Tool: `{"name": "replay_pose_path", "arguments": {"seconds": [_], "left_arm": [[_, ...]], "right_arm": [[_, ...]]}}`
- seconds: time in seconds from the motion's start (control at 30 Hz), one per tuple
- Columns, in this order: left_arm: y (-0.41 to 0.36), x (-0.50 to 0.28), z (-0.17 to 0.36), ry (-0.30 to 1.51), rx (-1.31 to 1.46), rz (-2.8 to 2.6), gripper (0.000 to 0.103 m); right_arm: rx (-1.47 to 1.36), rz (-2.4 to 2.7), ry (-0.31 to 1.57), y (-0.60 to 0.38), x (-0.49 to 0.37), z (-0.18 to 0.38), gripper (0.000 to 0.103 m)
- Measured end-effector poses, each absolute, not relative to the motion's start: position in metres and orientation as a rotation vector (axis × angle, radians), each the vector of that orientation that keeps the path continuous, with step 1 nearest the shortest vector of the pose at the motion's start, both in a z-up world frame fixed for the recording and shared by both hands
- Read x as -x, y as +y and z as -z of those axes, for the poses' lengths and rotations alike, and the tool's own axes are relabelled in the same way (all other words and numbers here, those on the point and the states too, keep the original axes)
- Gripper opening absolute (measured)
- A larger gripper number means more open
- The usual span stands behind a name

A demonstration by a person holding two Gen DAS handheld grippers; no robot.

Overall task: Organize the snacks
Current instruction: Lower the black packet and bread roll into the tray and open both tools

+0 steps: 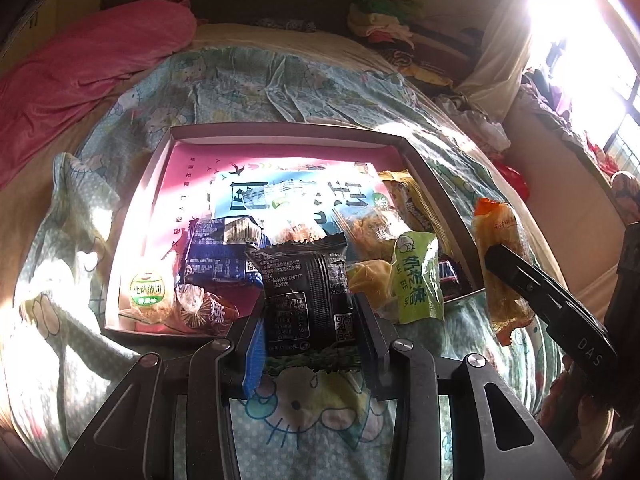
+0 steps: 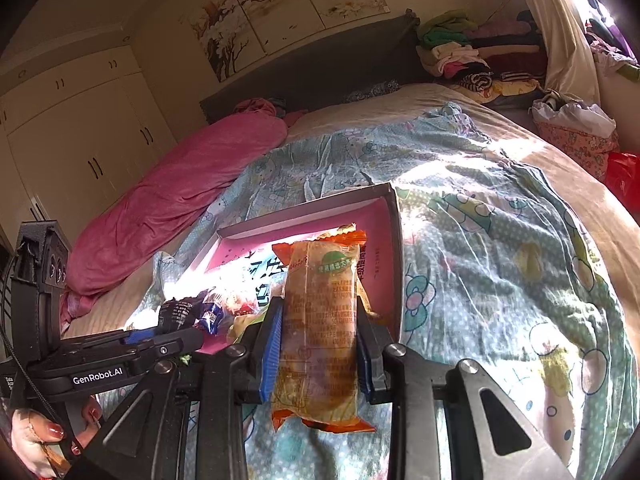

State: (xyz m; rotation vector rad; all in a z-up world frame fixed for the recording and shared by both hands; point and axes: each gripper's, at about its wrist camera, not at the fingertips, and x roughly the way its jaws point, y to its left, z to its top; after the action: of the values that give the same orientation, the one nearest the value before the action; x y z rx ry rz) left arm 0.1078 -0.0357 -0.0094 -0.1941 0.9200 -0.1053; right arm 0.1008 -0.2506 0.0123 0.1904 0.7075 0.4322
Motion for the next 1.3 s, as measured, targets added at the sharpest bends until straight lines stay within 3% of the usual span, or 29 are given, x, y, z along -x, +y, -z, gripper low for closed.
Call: {"name": "replay_pose_path", "arguments": {"seconds": [1.3], "left_arm": [[-0.052,-0.140,0.028,0.943,0.144,0.067,0.040]], "right_arm": [[-0.083,-0.446,0.743,-0.227,-0.144,0.013,0.032]]}}
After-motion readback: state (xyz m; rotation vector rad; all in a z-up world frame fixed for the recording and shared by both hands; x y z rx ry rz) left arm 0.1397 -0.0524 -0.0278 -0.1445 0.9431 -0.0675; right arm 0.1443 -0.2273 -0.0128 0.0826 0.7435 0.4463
